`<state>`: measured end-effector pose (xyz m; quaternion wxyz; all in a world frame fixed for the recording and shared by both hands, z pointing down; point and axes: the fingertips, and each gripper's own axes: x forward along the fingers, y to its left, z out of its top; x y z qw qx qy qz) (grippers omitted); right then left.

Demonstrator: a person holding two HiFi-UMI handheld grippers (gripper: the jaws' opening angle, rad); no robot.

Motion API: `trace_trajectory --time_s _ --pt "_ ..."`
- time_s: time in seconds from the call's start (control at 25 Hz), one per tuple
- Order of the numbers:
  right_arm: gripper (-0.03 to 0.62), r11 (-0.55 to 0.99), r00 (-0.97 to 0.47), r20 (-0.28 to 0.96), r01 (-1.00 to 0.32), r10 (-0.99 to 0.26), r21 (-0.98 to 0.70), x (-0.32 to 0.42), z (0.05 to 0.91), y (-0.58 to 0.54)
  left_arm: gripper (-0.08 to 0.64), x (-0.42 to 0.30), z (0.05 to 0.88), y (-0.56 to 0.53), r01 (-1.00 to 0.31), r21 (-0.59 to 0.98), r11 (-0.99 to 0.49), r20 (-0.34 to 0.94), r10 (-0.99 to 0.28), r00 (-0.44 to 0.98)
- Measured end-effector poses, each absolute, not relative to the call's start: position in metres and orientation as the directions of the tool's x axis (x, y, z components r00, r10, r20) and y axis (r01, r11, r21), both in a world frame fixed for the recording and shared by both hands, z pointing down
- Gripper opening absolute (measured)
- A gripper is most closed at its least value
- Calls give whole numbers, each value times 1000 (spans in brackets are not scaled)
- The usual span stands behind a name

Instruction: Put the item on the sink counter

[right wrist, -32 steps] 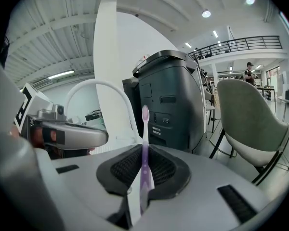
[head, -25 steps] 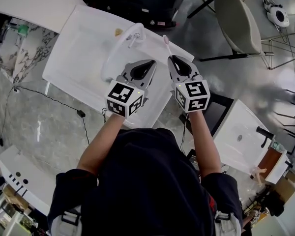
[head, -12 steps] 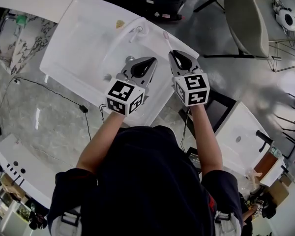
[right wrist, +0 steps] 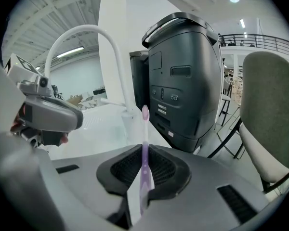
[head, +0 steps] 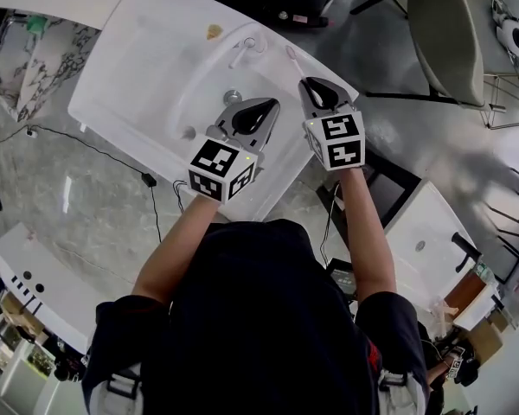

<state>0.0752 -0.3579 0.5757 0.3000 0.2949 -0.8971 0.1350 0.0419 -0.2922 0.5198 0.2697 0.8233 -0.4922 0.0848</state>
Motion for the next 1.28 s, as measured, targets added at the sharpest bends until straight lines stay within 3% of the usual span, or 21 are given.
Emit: trace_trajectory --time_s 1.28 --pt "60 833 -572 742 -552 -349 -33 62 655 -364 15 46 549 -288 -862 388 -326 448 -751 486"
